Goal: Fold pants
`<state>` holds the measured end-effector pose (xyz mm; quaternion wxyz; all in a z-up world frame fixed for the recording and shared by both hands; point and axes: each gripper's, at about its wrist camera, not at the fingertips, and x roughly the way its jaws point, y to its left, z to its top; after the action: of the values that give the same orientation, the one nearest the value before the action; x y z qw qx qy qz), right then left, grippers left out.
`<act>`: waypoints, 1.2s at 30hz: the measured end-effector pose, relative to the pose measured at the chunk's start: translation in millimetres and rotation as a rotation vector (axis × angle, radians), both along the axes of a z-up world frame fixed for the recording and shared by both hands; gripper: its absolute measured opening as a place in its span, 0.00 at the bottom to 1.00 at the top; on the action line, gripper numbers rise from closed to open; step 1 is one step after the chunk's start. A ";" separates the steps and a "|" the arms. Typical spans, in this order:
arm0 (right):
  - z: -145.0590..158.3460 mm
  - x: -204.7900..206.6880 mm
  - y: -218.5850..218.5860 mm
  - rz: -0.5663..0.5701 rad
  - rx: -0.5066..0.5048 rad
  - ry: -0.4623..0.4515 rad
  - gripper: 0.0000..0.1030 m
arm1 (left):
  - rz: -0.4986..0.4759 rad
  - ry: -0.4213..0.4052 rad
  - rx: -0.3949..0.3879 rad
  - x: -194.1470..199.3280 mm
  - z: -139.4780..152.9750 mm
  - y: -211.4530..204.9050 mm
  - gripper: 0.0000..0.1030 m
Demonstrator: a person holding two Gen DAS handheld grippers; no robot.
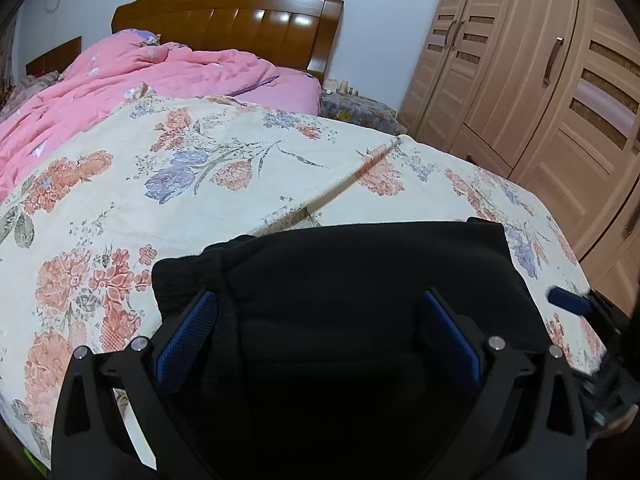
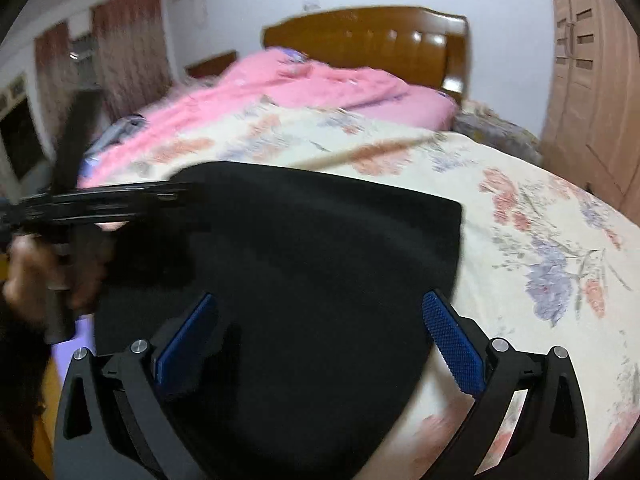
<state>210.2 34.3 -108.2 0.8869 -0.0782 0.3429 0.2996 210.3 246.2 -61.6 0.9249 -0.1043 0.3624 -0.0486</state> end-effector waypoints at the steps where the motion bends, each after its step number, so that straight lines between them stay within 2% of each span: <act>1: -1.8 -6.9 3.1 0.028 -0.016 -0.002 0.95 | 0.000 -0.001 0.001 -0.2 -0.2 -0.1 0.98; 3: -12.6 -15.8 11.0 0.055 -0.090 0.003 0.95 | 0.001 -0.003 0.002 -0.7 0.0 -0.2 0.98; 4: -18.6 -16.2 8.4 0.048 -0.079 0.021 0.95 | 0.002 -0.002 0.003 -0.9 -0.1 -0.6 0.98; 6: -24.2 -7.6 -7.1 0.015 0.006 0.104 0.95 | 0.004 -0.004 0.010 -1.5 -0.1 -1.4 0.98; 9: -13.6 -18.8 -13.5 -0.037 -0.027 0.059 0.95 | 0.009 -0.002 0.027 -1.8 -0.1 -3.6 0.97; 11: -2.1 -37.8 -18.0 -0.008 0.024 0.012 0.95 | 0.010 -0.003 0.030 -1.4 -0.2 -4.0 0.97; 13: -2.8 -55.4 -19.4 0.027 0.043 -0.020 0.95 | 0.013 -0.007 0.028 -2.1 -0.3 -3.6 0.97; 14: -10.1 -61.4 -15.8 0.052 0.016 -0.020 0.95 | 0.018 -0.010 0.028 -2.7 -0.3 -3.5 0.97; 15: -26.1 -62.7 -8.7 0.070 -0.060 -0.001 0.96 | 0.020 -0.011 0.030 -2.8 -0.5 -3.6 0.97; 17: -37.4 -63.1 -14.5 0.076 -0.029 0.002 0.96 | 0.022 -0.009 0.034 -3.0 -1.2 -4.2 0.96; 19: -39.9 -57.5 -22.8 0.077 0.008 0.051 0.96 | 0.023 -0.009 0.036 -3.8 -1.0 -4.1 0.95; 21: -40.2 -57.4 -23.5 0.083 -0.012 0.057 0.96 | 0.025 -0.017 0.025 -5.1 -0.6 -2.2 0.95; 24: -42.1 -57.5 -28.7 0.074 -0.008 0.075 0.96 | 0.042 -0.085 -0.030 -16.9 3.6 7.2 0.94; 25: -43.3 -60.2 -32.7 0.070 -0.002 0.083 0.96 | 0.080 -0.094 -0.028 -21.0 6.1 11.4 0.94; 27: -40.8 -66.4 -40.5 0.062 0.002 0.090 0.96 | 0.234 -0.139 -0.008 -45.0 16.6 24.8 0.94; 28: -37.9 -73.9 -47.2 0.049 -0.005 0.072 0.96 | 0.316 -0.189 0.029 -66.4 24.6 29.2 0.96; 29: -35.7 -79.5 -52.5 0.037 -0.009 0.056 0.96 | 0.359 -0.214 0.058 -79.8 29.0 30.4 0.98; 30: -32.9 -83.6 -58.2 0.022 -0.010 0.039 0.96 | 0.424 -0.272 0.126 -111.3 38.0 27.5 0.98; 32: -24.9 -93.9 -73.6 -0.024 0.007 0.001 0.96 | 0.493 -0.331 0.234 -149.1 46.1 18.3 0.98; 34: -15.8 -101.9 -87.8 -0.078 0.036 -0.032 0.96 | 0.566 -0.334 0.390 -185.4 52.5 0.2 0.98; 36: -2.6 -110.7 -100.9 -0.149 0.083 -0.074 0.96 | 0.603 -0.298 0.487 -206.1 55.2 -14.3 0.98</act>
<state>99.4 -66.6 -110.8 0.9212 -0.0265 0.3021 0.2438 4.2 232.0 -6.4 0.9377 0.0243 0.1787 0.2970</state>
